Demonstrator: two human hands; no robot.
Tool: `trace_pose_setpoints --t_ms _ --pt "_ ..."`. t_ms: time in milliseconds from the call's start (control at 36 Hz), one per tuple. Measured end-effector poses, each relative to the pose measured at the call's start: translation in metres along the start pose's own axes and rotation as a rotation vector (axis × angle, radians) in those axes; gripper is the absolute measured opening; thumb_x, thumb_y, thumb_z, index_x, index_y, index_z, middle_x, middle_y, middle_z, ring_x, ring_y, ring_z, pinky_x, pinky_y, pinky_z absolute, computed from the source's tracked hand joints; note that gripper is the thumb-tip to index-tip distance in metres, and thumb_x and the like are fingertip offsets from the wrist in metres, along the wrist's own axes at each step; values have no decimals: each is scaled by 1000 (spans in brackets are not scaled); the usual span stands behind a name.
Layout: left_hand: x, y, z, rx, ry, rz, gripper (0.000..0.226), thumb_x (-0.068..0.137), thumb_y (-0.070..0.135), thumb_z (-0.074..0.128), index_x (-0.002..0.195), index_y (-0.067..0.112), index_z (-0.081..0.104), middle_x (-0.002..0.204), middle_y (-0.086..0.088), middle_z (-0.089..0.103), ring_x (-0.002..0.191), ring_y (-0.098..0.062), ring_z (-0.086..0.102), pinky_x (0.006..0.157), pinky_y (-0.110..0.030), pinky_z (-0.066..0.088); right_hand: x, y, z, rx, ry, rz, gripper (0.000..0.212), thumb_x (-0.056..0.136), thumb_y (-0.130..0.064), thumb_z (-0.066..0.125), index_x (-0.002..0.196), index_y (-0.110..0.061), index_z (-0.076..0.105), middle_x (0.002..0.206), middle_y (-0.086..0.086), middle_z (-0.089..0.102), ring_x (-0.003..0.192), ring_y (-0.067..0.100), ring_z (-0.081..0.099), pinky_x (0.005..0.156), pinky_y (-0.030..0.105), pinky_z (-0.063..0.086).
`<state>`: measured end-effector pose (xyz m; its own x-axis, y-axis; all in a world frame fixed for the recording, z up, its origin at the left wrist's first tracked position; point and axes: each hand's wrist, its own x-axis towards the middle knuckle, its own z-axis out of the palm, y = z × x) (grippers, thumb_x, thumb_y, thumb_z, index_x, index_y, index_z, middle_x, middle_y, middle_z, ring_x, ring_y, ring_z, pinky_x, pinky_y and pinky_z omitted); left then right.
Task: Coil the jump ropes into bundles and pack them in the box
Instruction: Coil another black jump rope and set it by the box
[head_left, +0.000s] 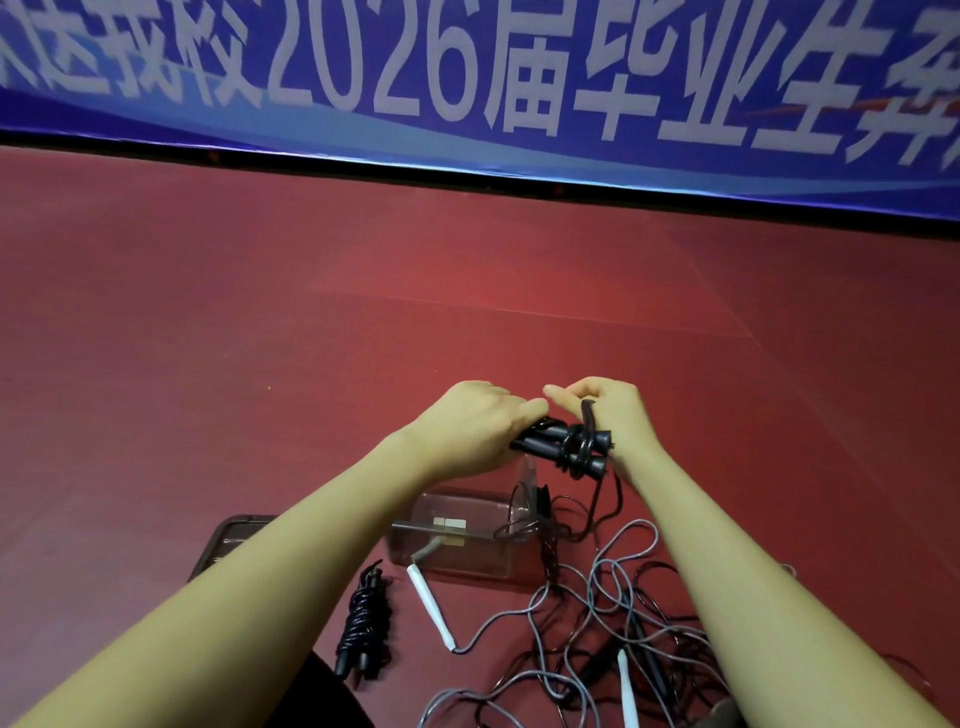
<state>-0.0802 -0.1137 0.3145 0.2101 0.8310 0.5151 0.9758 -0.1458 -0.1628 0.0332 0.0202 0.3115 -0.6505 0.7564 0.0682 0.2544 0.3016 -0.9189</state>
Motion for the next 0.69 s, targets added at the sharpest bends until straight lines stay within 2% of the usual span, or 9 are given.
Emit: trace_pose_setpoints --t_ms 56,111,167,222,278,333,417,583,694 --pt "1 3 -3 25 48 -56 12 72 25 40 82 17 37 48 4 51 33 -19 41 38 -16 15 -3 1 0 50 -51 3 29 82 -26 71 71 0 62 62 7 59 51 10 52 52 23 43" --pt "5 7 -6 57 81 -149 13 79 25 47 85 15 41 54 1 55 37 -22 48 38 -19 7 -5 -1 1 70 -81 17 29 89 1 56 61 -5 54 50 0 56 39 -1 50 42 13 41" --pt "12 11 -13 91 -65 -330 17 94 27 48 98 10 45 78 -4 63 64 -30 61 44 -29 21 -9 -7 2 94 -120 -20 40 88 19 38 61 -8 52 56 5 51 37 -1 50 38 10 38" --pt "17 9 -14 95 -184 -535 22 99 31 40 108 11 42 96 -6 63 83 -34 59 58 -32 29 -9 -7 6 -19 -113 -22 35 90 14 40 65 -8 52 61 7 47 40 7 49 38 16 40" --pt "20 5 -16 98 -188 -622 20 99 29 39 108 11 40 99 -7 64 78 -34 55 60 -32 30 -11 -6 10 -119 -184 14 29 90 -9 59 61 -12 56 45 -6 44 38 7 40 42 24 36" --pt "20 -1 -15 80 -170 -697 16 99 26 40 103 11 39 98 -10 64 73 -33 51 60 -33 31 -10 -6 12 -263 -230 -50 30 86 -23 65 59 -9 60 34 -9 37 31 4 33 45 24 31" --pt "19 -6 -15 65 -181 -790 12 99 24 40 96 12 37 98 -12 63 73 -33 51 60 -33 32 -14 -16 14 -294 -271 -123 32 84 -24 66 56 -13 58 37 -8 39 29 4 35 43 23 33" --pt "19 -3 -7 98 -282 -894 15 98 16 41 107 5 45 106 -13 62 92 -37 61 64 -34 34 -20 -26 13 -360 -377 -143 23 80 -19 70 63 -8 59 43 -4 44 36 8 43 46 26 44" --pt "11 -3 -2 185 -403 -904 19 94 7 42 112 3 47 112 -12 62 99 -34 62 67 -33 35 -27 -27 15 -509 -433 -239 25 83 -23 65 67 -3 59 52 2 50 50 15 50 51 28 39"
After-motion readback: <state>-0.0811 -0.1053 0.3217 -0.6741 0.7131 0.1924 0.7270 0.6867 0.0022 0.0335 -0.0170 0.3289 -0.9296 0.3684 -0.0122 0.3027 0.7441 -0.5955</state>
